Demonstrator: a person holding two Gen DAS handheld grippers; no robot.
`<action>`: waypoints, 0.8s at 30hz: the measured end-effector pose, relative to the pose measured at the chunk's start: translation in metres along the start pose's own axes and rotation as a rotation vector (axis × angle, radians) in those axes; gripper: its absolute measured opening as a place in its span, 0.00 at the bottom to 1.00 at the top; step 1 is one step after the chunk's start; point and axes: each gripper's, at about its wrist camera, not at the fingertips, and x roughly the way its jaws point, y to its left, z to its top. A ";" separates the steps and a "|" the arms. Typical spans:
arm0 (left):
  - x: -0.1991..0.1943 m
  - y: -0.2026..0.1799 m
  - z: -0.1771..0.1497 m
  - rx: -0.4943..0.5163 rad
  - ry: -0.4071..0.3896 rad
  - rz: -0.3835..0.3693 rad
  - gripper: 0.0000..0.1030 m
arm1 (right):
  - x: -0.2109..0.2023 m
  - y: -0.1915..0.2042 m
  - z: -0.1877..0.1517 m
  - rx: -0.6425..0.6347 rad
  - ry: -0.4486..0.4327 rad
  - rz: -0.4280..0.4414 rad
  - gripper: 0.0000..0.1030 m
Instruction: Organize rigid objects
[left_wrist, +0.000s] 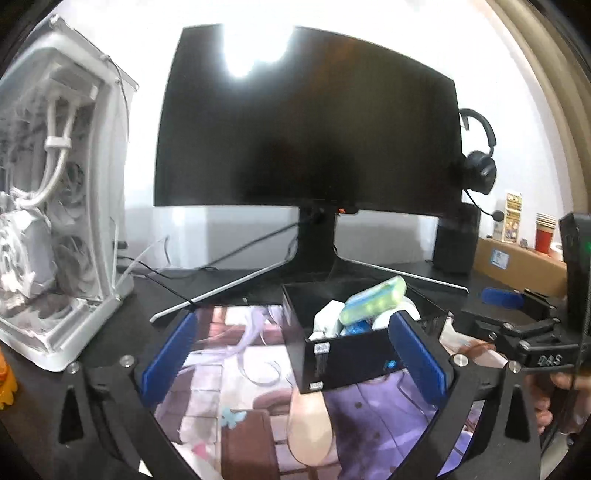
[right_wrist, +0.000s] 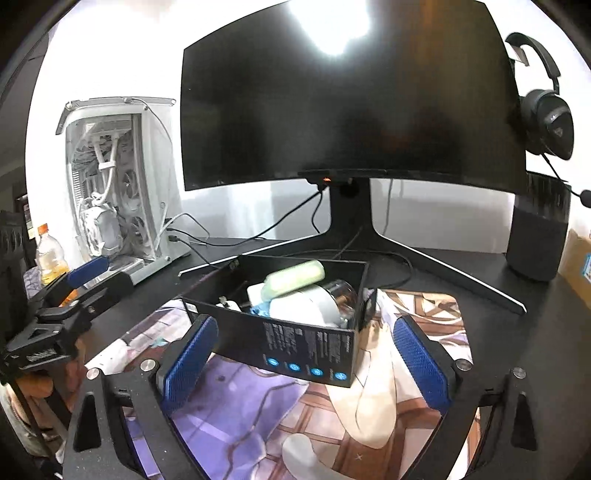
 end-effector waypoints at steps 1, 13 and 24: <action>-0.001 0.000 0.000 -0.002 -0.006 0.008 1.00 | 0.000 -0.002 0.000 0.004 -0.005 -0.004 0.95; -0.013 -0.012 -0.002 0.037 -0.082 0.084 1.00 | -0.012 0.017 -0.001 -0.089 -0.093 -0.091 0.99; 0.003 -0.014 0.001 0.028 -0.033 0.101 1.00 | -0.007 0.016 -0.001 -0.087 -0.074 -0.059 1.00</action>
